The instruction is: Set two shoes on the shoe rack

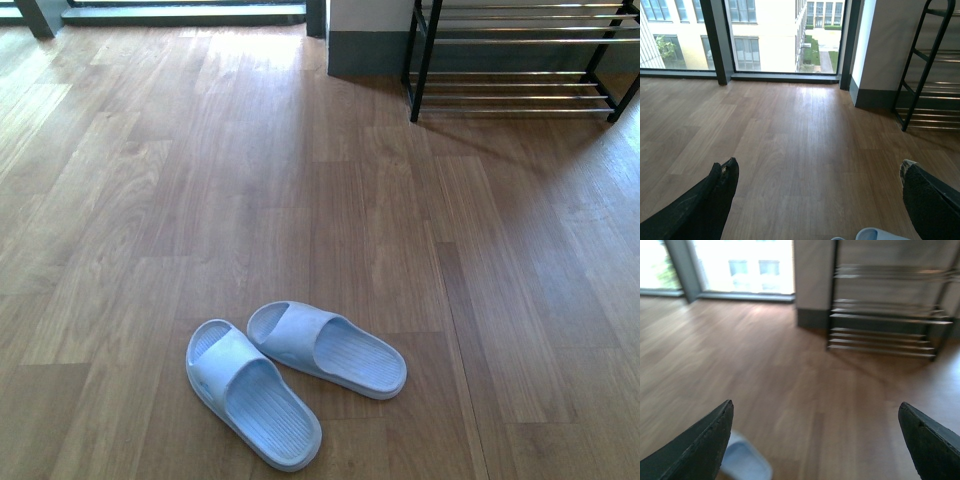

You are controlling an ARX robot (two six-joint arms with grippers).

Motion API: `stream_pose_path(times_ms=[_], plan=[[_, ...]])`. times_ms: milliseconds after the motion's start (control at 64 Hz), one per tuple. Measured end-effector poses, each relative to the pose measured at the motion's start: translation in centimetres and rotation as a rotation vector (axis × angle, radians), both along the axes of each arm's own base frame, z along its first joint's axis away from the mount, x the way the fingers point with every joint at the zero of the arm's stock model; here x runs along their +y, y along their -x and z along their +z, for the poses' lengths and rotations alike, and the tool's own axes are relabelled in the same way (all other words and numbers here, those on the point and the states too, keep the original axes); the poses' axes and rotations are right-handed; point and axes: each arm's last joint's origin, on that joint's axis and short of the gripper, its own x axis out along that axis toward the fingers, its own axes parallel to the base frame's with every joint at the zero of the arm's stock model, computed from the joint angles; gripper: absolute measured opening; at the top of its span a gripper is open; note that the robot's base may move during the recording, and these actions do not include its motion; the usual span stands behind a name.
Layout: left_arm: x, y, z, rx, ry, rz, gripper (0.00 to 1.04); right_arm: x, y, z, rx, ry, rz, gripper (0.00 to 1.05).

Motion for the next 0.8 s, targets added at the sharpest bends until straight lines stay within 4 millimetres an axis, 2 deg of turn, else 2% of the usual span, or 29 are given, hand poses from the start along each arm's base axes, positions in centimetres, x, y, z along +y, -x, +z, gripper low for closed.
stream_pose_path(times_ms=[63, 203, 266, 406, 516, 547, 797], plan=[[0.0, 0.0, 0.0, 0.0, 0.0, 0.0, 0.95, 0.6, -0.9, 0.2, 0.015, 0.037, 0.122, 0.96], [0.0, 0.0, 0.0, 0.0, 0.0, 0.0, 0.95, 1.9, -4.1, 0.4, 0.032, 0.129, 0.225, 0.96], [0.0, 0.0, 0.0, 0.0, 0.0, 0.0, 0.95, 2.6, -6.0, -0.1, 0.045, 0.18, 0.257, 0.96], [0.0, 0.0, 0.0, 0.0, 0.0, 0.0, 0.95, 4.7, -11.0, -2.6, 0.105, 0.243, 0.3, 0.96], [0.0, 0.0, 0.0, 0.0, 0.0, 0.0, 0.95, 6.5, -15.1, -5.6, 0.16, 0.277, 0.31, 0.96], [0.0, 0.0, 0.0, 0.0, 0.0, 0.0, 0.95, 7.5, -16.8, -7.4, 0.199, 0.292, 0.321, 0.96], [0.0, 0.0, 0.0, 0.0, 0.0, 0.0, 0.95, 12.6, -22.7, -17.6, 0.388, 0.385, 0.391, 0.96]])
